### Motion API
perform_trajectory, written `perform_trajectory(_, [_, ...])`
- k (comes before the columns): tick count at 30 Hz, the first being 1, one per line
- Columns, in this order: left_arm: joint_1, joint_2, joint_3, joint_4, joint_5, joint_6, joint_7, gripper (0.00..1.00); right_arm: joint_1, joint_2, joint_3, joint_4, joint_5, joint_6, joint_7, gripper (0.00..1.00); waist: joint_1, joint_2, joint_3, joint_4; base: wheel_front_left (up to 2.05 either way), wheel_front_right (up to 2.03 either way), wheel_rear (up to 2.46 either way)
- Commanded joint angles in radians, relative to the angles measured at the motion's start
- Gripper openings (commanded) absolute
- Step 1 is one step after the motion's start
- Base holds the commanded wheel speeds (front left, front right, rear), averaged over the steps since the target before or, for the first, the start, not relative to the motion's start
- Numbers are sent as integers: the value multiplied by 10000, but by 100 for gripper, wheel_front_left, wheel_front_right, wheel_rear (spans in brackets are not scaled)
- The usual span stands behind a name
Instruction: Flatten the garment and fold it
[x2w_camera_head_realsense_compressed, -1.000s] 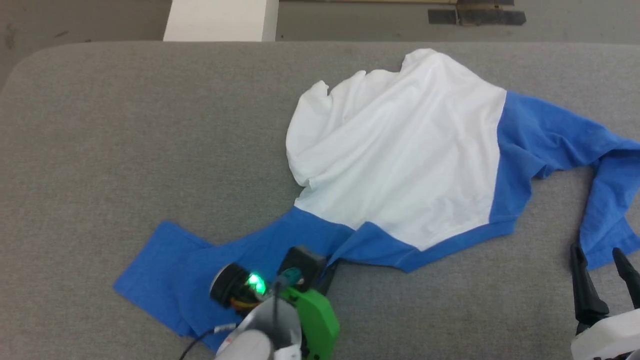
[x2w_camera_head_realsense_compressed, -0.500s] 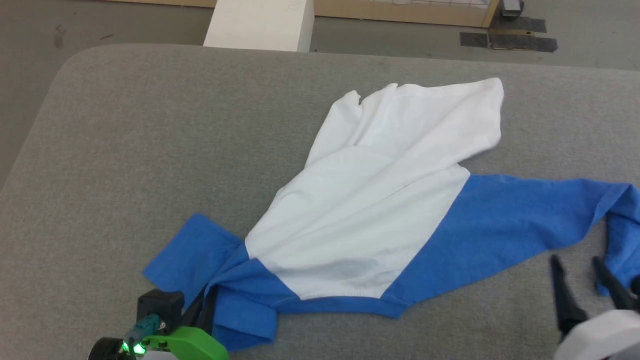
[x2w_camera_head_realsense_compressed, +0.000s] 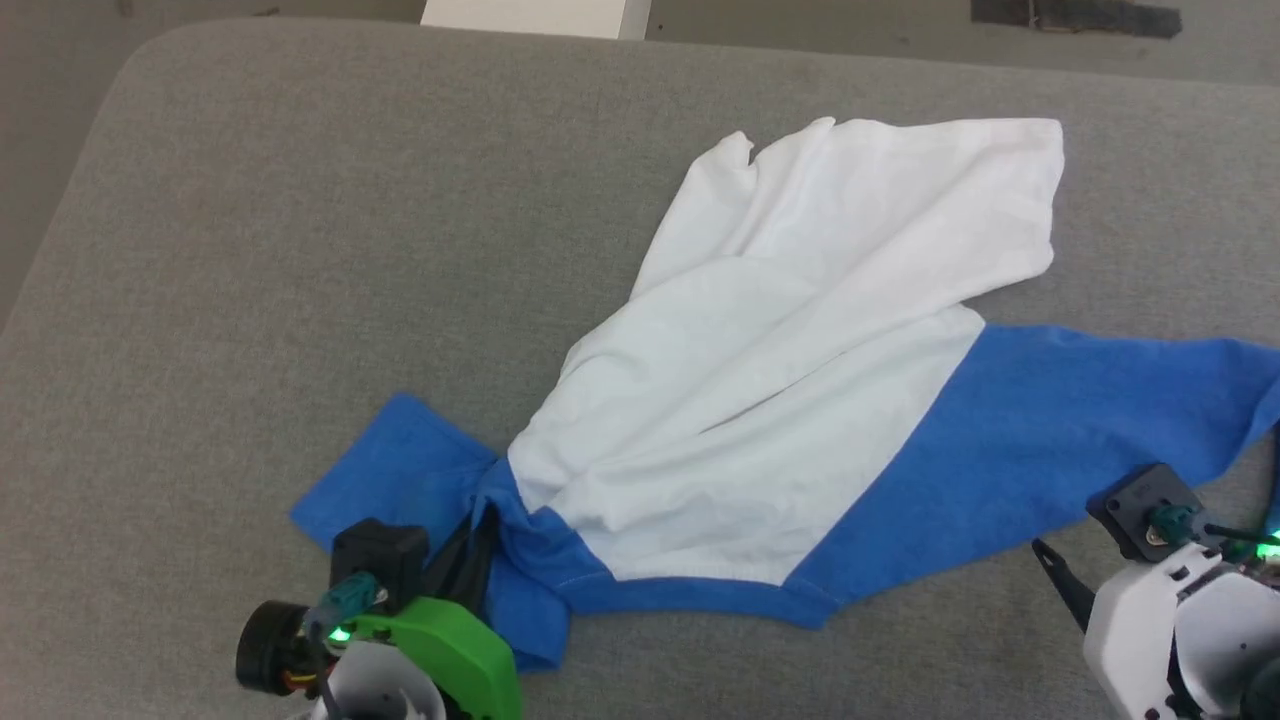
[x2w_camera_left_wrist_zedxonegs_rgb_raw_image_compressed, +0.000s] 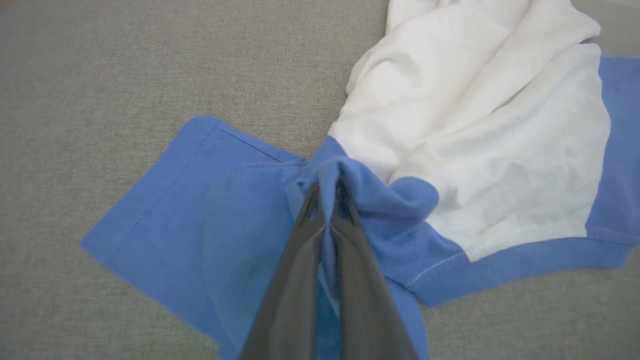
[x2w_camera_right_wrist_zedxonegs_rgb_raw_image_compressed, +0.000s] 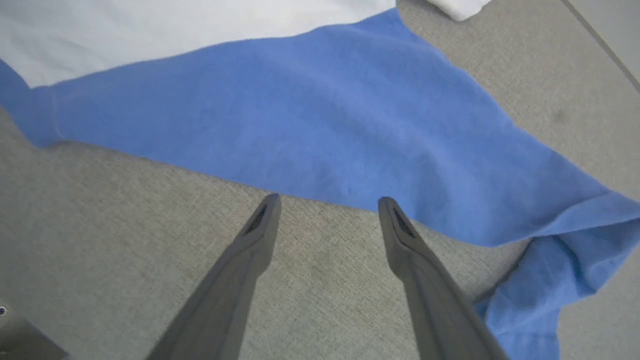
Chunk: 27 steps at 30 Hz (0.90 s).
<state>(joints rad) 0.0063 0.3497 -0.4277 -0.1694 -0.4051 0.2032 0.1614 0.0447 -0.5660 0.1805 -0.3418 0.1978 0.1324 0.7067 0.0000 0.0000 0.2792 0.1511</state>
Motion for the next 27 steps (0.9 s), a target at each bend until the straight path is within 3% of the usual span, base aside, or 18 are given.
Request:
perform_trajectory(1, [-200, -71, -37, 38, 42, -62, -46, 0, -336, -250, 263, 1, 128, -17, 66, 100, 0, 0, 221, 183, 0, 0, 0])
perform_trajectory(8, [-402, -264, -219, 160, 0, -107, -50, 0, -1203, -1094, 1512, 630, 582, -17, -22, 100, 0, 0, 533, 479, 0, 0, 0])
perform_trajectory(18, [-449, -352, -284, 171, -128, -93, -48, 0, -2106, -1255, 2953, 2119, 801, -17, -627, 100, 0, 0, 619, 676, 0, 0, 0])
perform_trajectory(20, [-446, -348, -264, 166, -155, -81, -66, 0, -2225, -1116, 2889, 2503, 722, -17, -811, 13, 0, 0, 586, 639, 0, 0, 0])
perform_trajectory(21, [-443, -346, -250, 165, -165, -70, -82, 0, -2269, -1035, 2813, 2660, 677, -17, -939, 0, 0, 0, 568, 612, 0, 0, 0])
perform_trajectory(27, [-451, -479, -39, 57, -330, -49, -602, 0, -2309, -128, 1719, 3481, 338, -17, -2182, 0, 0, 0, 126, 308, 0, 0, 0])
